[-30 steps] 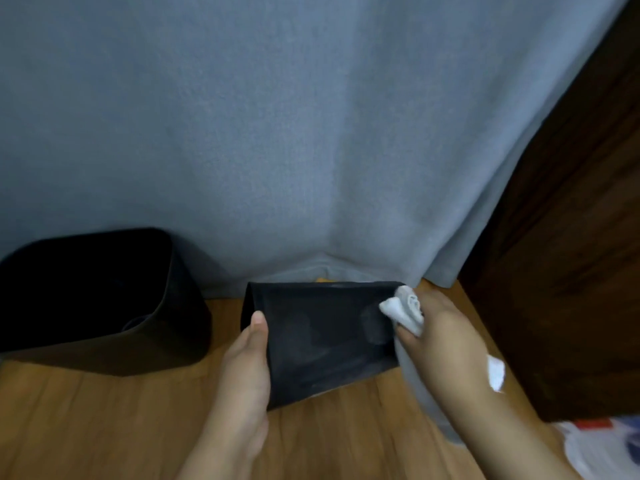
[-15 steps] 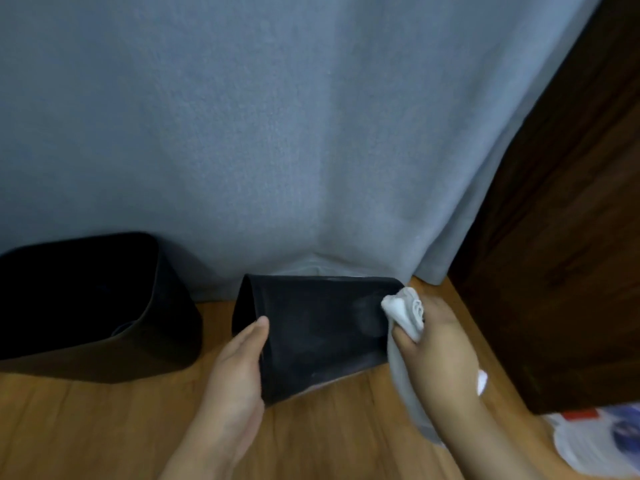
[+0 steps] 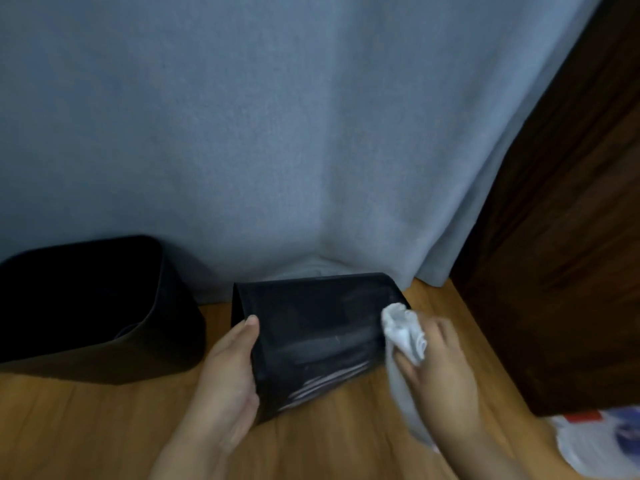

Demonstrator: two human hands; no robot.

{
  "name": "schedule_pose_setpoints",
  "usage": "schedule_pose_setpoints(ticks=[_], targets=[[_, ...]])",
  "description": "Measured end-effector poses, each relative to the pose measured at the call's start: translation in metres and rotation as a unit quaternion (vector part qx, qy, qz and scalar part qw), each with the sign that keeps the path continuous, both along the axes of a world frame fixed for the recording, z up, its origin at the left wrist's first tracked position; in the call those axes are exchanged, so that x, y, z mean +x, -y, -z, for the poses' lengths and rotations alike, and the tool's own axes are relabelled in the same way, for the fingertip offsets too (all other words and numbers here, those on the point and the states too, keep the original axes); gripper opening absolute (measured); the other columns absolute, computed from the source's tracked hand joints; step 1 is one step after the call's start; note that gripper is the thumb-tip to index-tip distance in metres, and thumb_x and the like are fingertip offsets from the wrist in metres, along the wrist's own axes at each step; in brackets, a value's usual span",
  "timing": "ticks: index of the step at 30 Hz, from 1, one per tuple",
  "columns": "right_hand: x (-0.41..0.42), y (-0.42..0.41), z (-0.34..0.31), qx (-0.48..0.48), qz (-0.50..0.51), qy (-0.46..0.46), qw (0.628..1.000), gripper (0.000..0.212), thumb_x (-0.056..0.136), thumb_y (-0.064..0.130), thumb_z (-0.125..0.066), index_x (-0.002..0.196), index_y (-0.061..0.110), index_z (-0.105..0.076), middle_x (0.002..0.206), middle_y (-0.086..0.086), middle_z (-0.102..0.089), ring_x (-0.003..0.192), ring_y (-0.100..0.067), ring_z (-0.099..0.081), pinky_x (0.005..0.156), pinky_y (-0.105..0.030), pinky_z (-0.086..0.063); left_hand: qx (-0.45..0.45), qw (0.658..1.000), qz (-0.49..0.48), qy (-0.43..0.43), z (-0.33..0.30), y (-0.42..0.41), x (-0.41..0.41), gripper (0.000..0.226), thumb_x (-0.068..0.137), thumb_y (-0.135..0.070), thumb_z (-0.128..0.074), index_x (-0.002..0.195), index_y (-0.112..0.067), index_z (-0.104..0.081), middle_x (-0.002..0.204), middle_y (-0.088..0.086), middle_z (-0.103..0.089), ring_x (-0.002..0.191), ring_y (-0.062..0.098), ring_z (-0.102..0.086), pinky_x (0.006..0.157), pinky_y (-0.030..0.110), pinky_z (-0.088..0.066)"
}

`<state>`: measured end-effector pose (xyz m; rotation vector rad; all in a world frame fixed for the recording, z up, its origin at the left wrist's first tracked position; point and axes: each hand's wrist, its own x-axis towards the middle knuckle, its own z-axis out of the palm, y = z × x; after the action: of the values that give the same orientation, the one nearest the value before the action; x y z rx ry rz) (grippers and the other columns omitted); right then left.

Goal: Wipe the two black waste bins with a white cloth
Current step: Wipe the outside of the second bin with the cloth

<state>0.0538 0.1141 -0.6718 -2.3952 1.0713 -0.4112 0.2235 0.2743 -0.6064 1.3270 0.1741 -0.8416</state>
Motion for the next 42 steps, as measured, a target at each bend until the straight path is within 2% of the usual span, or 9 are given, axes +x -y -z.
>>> schedule_pose_setpoints(ticks=[4, 13, 17, 20, 25, 29, 34, 38, 42], targets=[[0.010, 0.021, -0.016, -0.015, 0.079, 0.054, 0.995, 0.035, 0.087, 0.022, -0.064, 0.121, 0.018, -0.056, 0.109, -0.003, -0.055, 0.080, -0.006, -0.048, 0.067, -0.020, -0.035, 0.002, 1.000, 0.002, 0.006, 0.000, 0.000, -0.003, 0.036, 0.104, -0.028, -0.041, 0.125, -0.008, -0.063, 0.118, 0.012, -0.072, 0.115, 0.028, -0.065, 0.111, 0.047, -0.040], [0.080, -0.012, -0.068, 0.111, -0.084, 0.058, 0.989, 0.055, 0.079, 0.074, -0.045, 0.116, 0.033, -0.052, 0.107, 0.016, -0.057, 0.097, -0.004, -0.055, 0.081, -0.026, -0.046, 0.037, 0.998, 0.025, 0.047, -0.001, 0.004, -0.011, 0.031, 0.104, -0.026, -0.043, 0.108, -0.012, -0.070, 0.102, 0.009, -0.077, 0.095, 0.023, -0.074, 0.088, 0.040, -0.053], [0.074, 0.002, -0.074, 0.226, -0.106, 0.100, 0.963, 0.017, 0.090, 0.047, -0.056, 0.099, 0.033, -0.062, 0.091, 0.015, -0.069, 0.089, 0.002, -0.062, 0.076, -0.020, -0.047, 0.041, 0.999, -0.006, 0.029, 0.005, -0.001, -0.006, 0.028, 0.102, -0.027, -0.048, 0.114, -0.012, -0.069, 0.109, 0.009, -0.075, 0.105, 0.026, -0.070, 0.098, 0.043, -0.050], [0.063, 0.011, -0.081, 0.348, -0.080, 0.114, 0.927, 0.019, 0.084, 0.038, -0.067, 0.100, 0.029, -0.068, 0.093, 0.014, -0.072, 0.087, 0.002, -0.065, 0.074, -0.012, -0.050, 0.038, 0.999, 0.016, 0.023, 0.005, -0.001, -0.005, 0.028, 0.103, -0.028, -0.046, 0.108, -0.014, -0.070, 0.102, 0.006, -0.078, 0.098, 0.022, -0.073, 0.083, 0.036, -0.053], [0.049, 0.020, -0.078, 0.437, 0.055, 0.086, 0.893, 0.059, 0.067, 0.068, -0.063, 0.086, 0.013, -0.073, 0.083, -0.009, -0.074, 0.084, -0.026, -0.071, 0.084, -0.047, -0.055, 0.026, 1.000, 0.009, 0.014, 0.003, -0.001, -0.005, 0.032, 0.101, -0.029, -0.048, 0.120, -0.011, -0.066, 0.113, 0.009, -0.074, 0.108, 0.026, -0.069, 0.097, 0.041, -0.050], [0.046, 0.026, -0.098, 0.256, 0.153, 0.183, 0.937, 0.049, 0.085, 0.055, -0.056, 0.075, 0.009, -0.068, 0.069, -0.011, -0.070, 0.070, -0.021, -0.066, 0.069, -0.038, -0.052, 0.015, 1.000, 0.009, 0.001, 0.001, -0.001, -0.005, 0.032, 0.102, -0.027, -0.046, 0.121, -0.010, -0.066, 0.115, 0.009, -0.074, 0.111, 0.025, -0.067, 0.104, 0.044, -0.046], [0.051, 0.018, -0.122, 0.001, 0.048, 0.217, 0.975, 0.042, 0.091, 0.050, -0.052, 0.068, 0.015, -0.059, 0.061, -0.004, -0.057, 0.055, -0.012, -0.053, 0.055, -0.029, -0.043, 0.021, 1.000, 0.017, 0.013, 0.003, 0.000, -0.008, 0.031, 0.102, -0.027, -0.045, 0.114, -0.011, -0.069, 0.108, 0.007, -0.076, 0.105, 0.022, -0.070, 0.090, 0.035, -0.051], [0.076, -0.006, -0.097, 0.041, -0.066, 0.106, 0.991, 0.038, 0.087, 0.060, -0.047, 0.078, 0.024, -0.058, 0.071, 0.008, -0.056, 0.064, -0.003, -0.049, 0.062, -0.013, -0.040, 0.024, 0.999, 0.020, 0.010, 0.001, 0.004, -0.011, 0.029, 0.102, -0.023, -0.046, 0.111, -0.010, -0.070, 0.104, 0.009, -0.077, 0.101, 0.022, -0.072, 0.082, 0.034, -0.053], [0.090, -0.016, -0.085, 0.107, -0.202, -0.102, 0.968, 0.035, 0.081, 0.052, -0.064, 0.072, 0.022, -0.048, 0.084, 0.002, -0.054, 0.081, -0.012, -0.052, 0.076, -0.023, -0.041, 0.030, 0.999, 0.024, 0.018, 0.002, 0.002, -0.011, 0.027, 0.102, -0.023, -0.047, 0.106, -0.011, -0.071, 0.097, 0.008, -0.078, 0.089, 0.019, -0.074, 0.075, 0.034, -0.052]])
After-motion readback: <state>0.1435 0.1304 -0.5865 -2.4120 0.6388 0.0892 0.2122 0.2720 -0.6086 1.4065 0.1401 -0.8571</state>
